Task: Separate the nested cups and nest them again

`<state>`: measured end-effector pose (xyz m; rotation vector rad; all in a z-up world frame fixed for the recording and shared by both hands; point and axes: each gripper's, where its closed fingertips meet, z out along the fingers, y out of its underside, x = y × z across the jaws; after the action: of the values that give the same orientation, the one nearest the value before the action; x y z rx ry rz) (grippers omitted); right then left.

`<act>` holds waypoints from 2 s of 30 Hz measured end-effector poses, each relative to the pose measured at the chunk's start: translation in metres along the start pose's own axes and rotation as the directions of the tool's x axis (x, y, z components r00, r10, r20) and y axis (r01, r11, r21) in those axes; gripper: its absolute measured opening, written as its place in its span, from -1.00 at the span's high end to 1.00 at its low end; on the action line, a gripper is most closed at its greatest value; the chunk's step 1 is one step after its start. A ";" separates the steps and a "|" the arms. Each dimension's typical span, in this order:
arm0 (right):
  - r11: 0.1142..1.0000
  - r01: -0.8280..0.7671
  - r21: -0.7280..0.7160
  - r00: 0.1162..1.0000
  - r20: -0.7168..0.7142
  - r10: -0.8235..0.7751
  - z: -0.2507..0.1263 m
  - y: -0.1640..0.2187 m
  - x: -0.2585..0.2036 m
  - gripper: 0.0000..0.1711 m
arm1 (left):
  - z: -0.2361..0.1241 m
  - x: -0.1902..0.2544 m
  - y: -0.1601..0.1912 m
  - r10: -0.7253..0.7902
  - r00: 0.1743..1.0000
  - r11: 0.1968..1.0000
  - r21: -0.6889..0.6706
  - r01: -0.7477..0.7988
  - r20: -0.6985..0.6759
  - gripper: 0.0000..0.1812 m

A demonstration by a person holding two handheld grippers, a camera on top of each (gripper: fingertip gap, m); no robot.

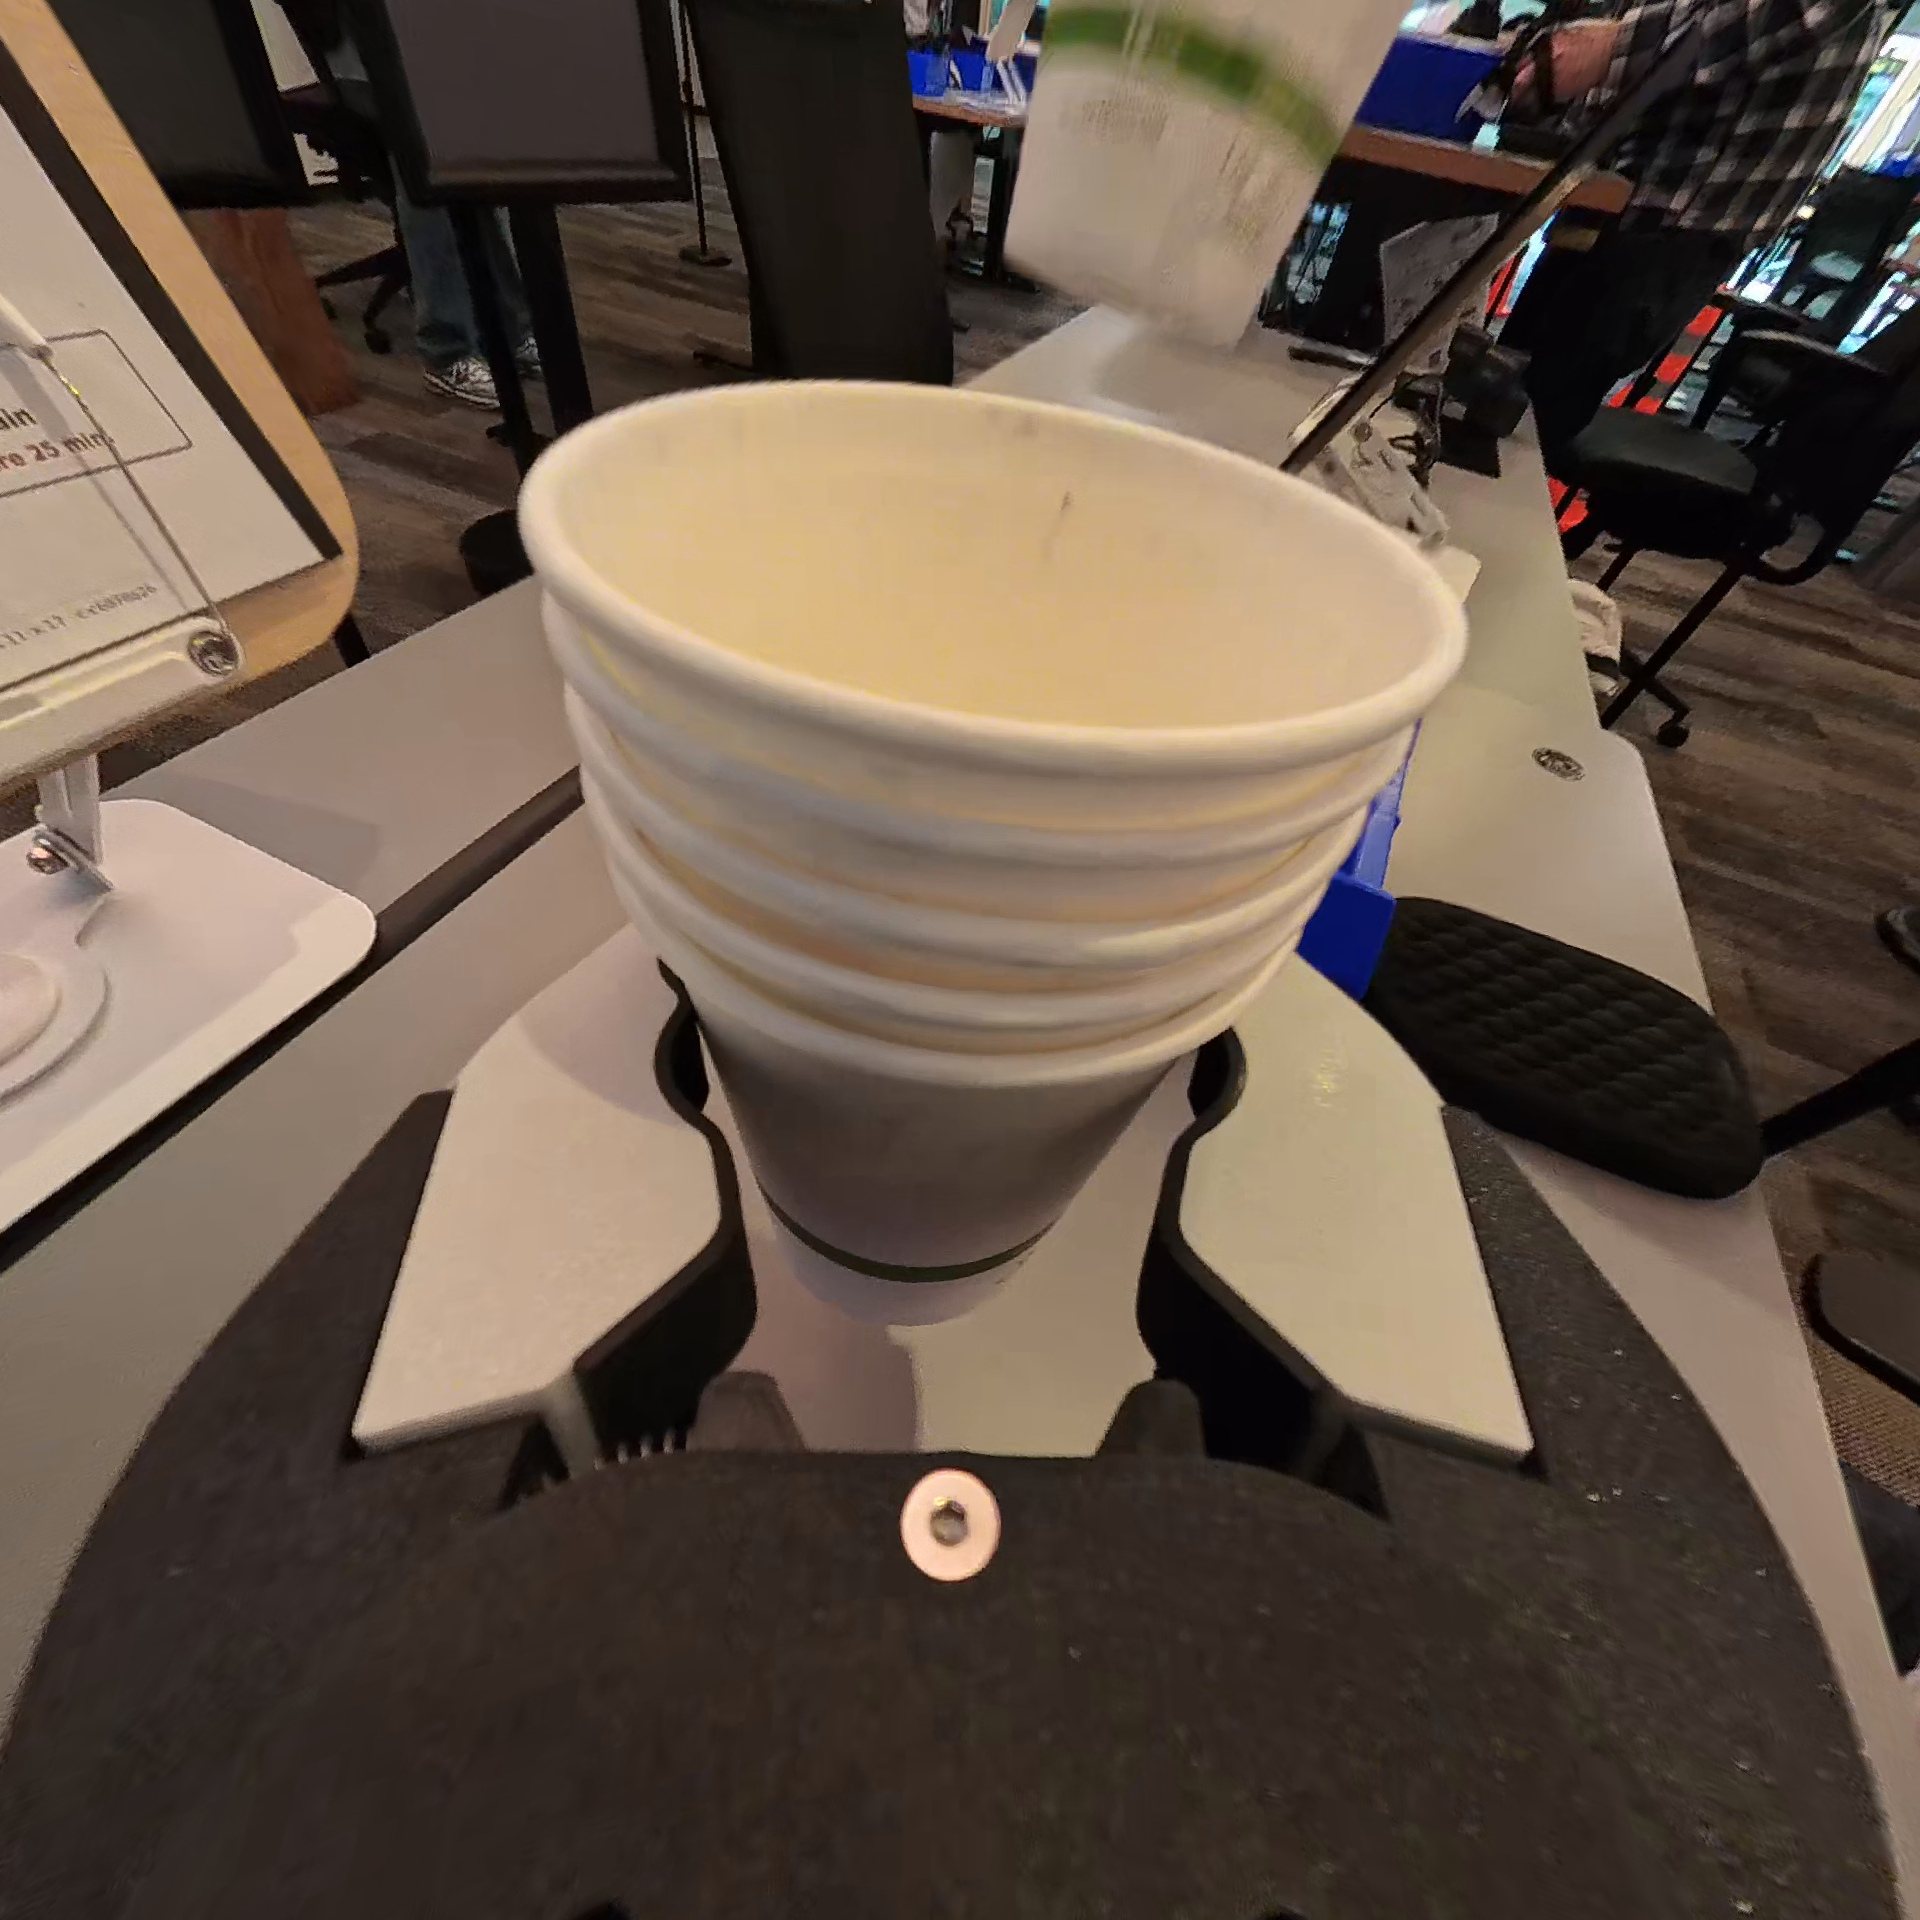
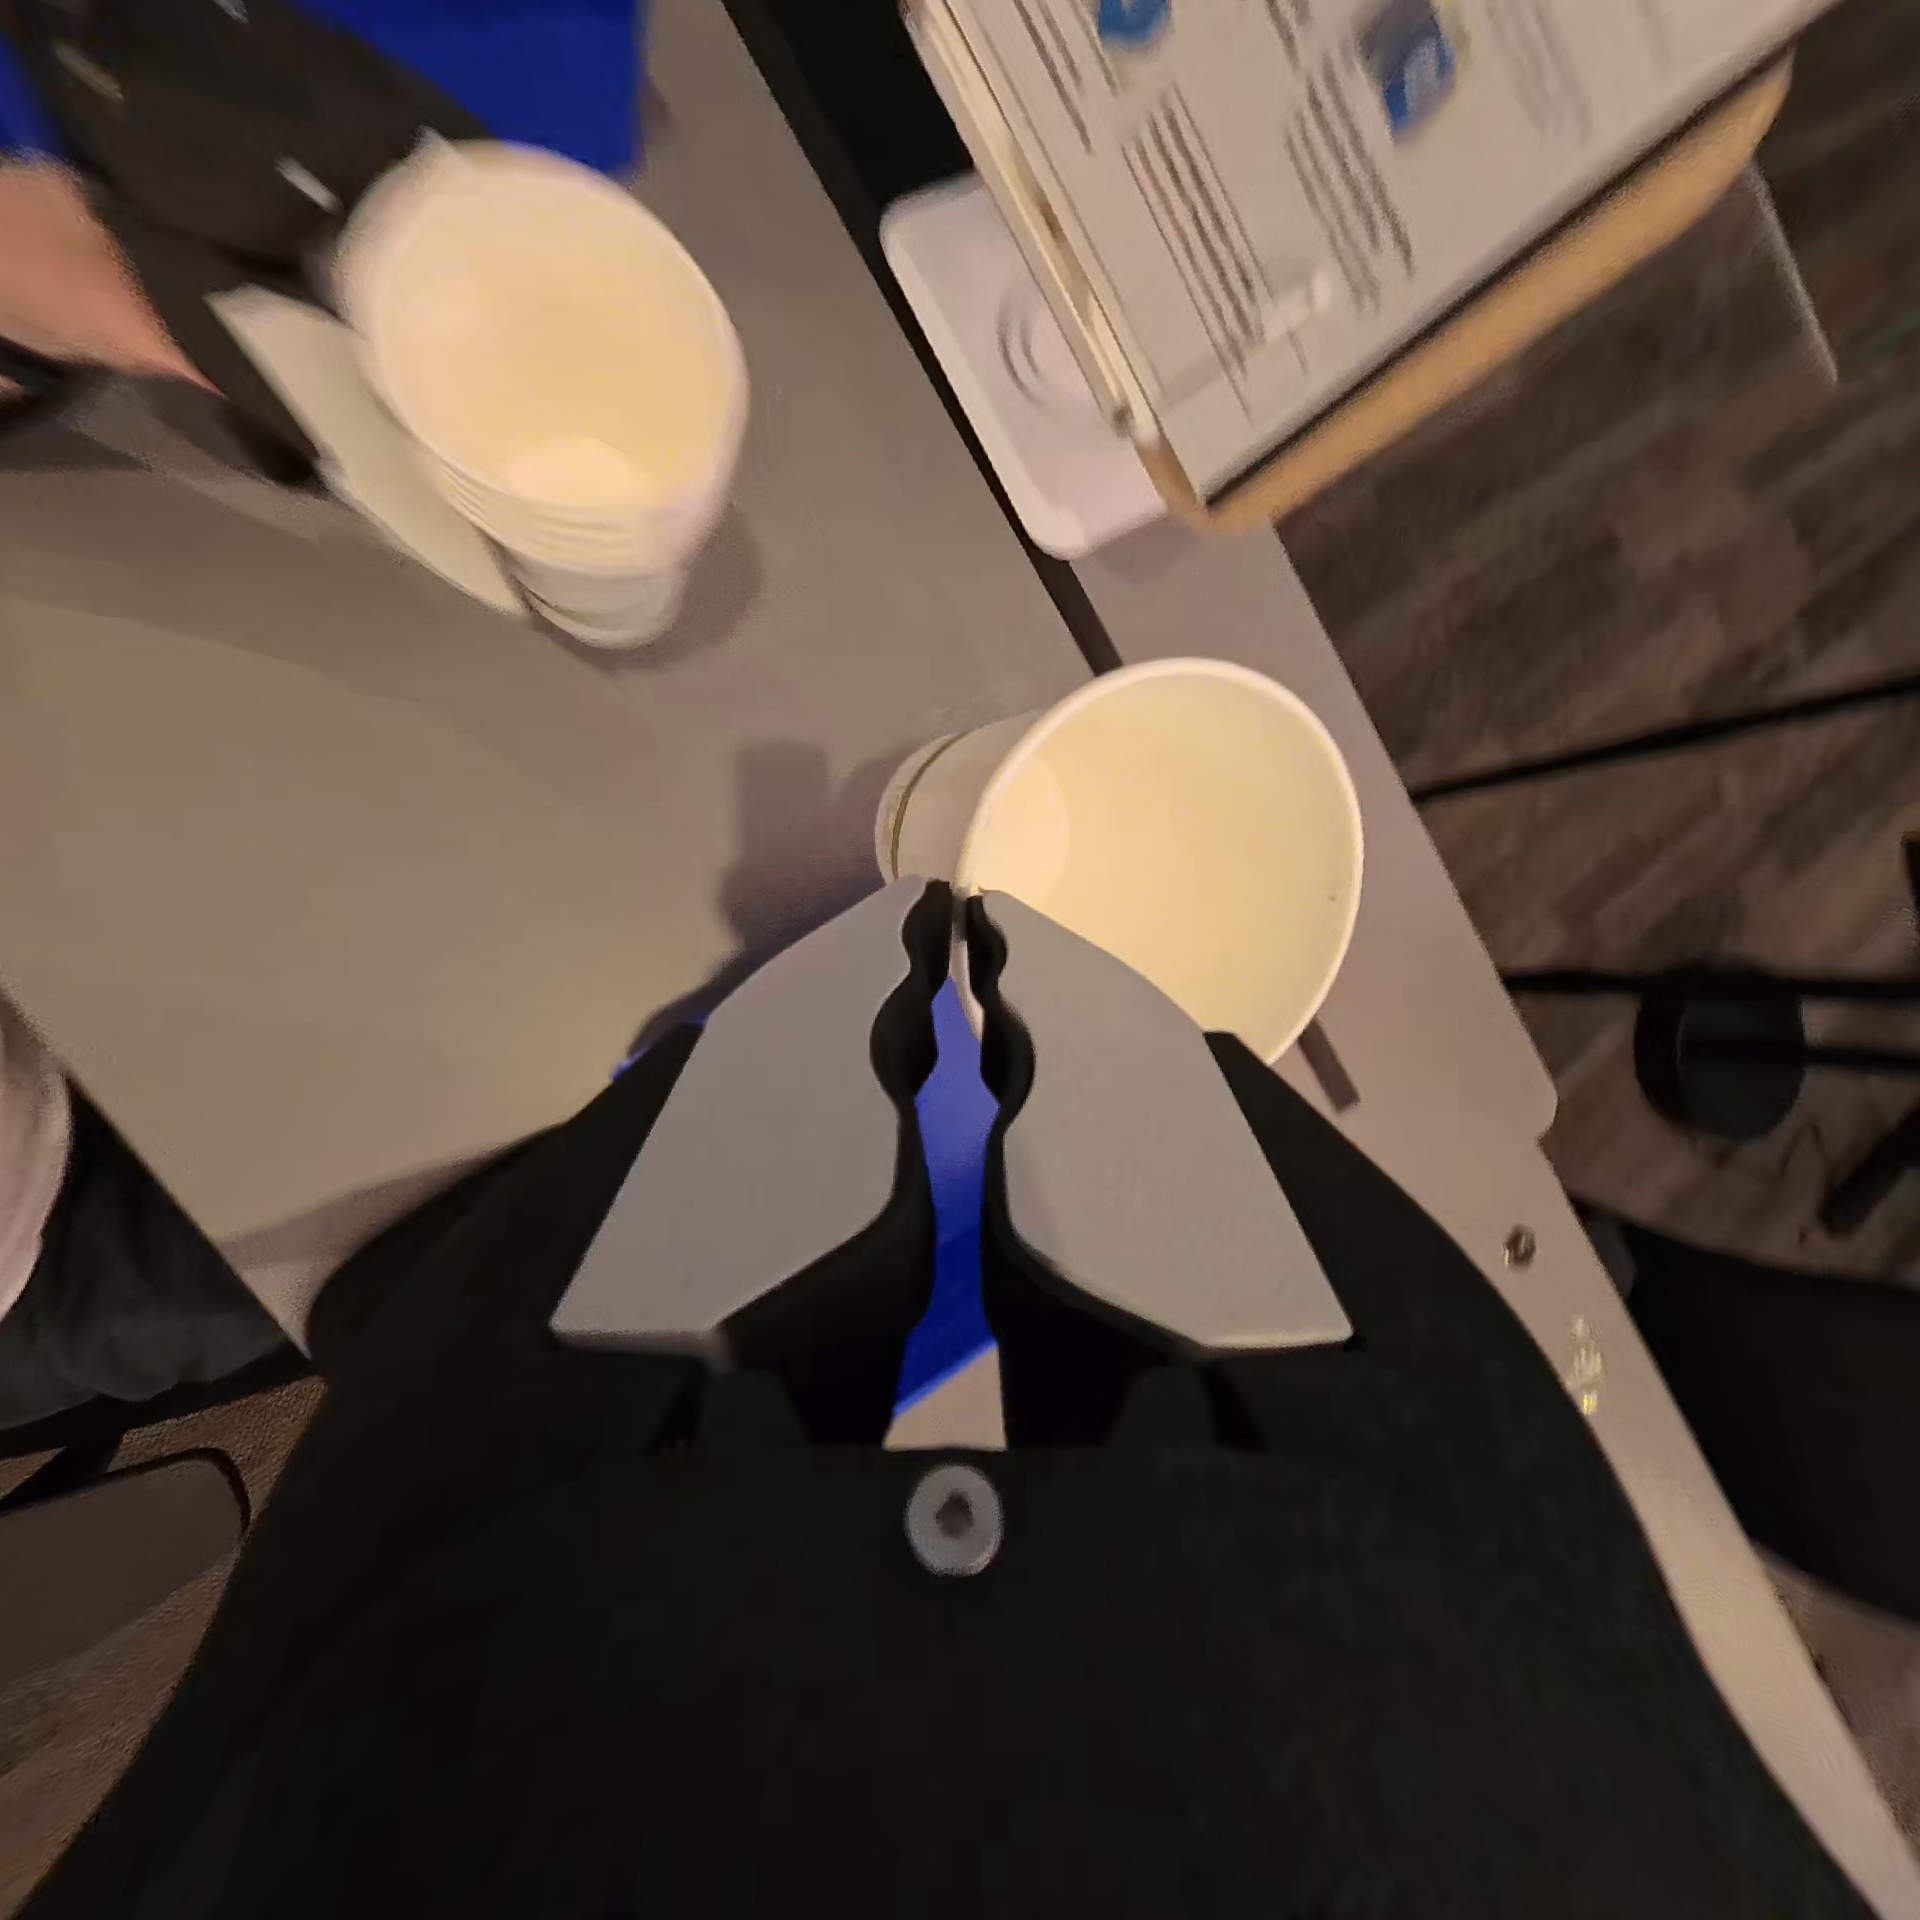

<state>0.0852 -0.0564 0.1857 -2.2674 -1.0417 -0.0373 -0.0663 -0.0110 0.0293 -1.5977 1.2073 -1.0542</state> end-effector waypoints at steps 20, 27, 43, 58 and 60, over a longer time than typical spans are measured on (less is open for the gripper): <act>0.958 0.000 -0.288 0.999 0.039 0.012 0.213 0.135 0.028 0.96 | -0.025 0.001 -0.024 0.054 0.998 0.996 0.064 -0.056 0.032 -0.03; 0.956 0.051 -0.288 0.999 0.025 -0.046 0.219 0.131 0.029 0.96 | -0.024 0.005 -0.023 0.066 0.997 0.996 0.054 -0.067 0.026 -0.03; 0.988 0.114 -0.105 0.987 -0.101 -0.125 0.182 0.083 0.033 0.70 | -0.019 0.006 -0.018 0.075 0.997 0.997 0.027 -0.075 0.025 -0.03; 0.816 0.557 0.153 0.797 0.178 -0.577 0.098 -0.076 -0.144 0.88 | -0.008 0.004 -0.004 0.085 0.996 0.996 -0.029 -0.084 0.028 -0.03; 0.820 0.558 0.125 0.797 0.194 -0.572 0.105 -0.074 -0.144 0.88 | -0.009 0.005 -0.005 0.087 0.996 0.996 -0.028 -0.086 0.027 -0.02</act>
<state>-0.0881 -0.0591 0.1020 -1.8517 -1.7927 0.0014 -0.0723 -0.0162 0.0368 -1.5617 1.2647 -0.9610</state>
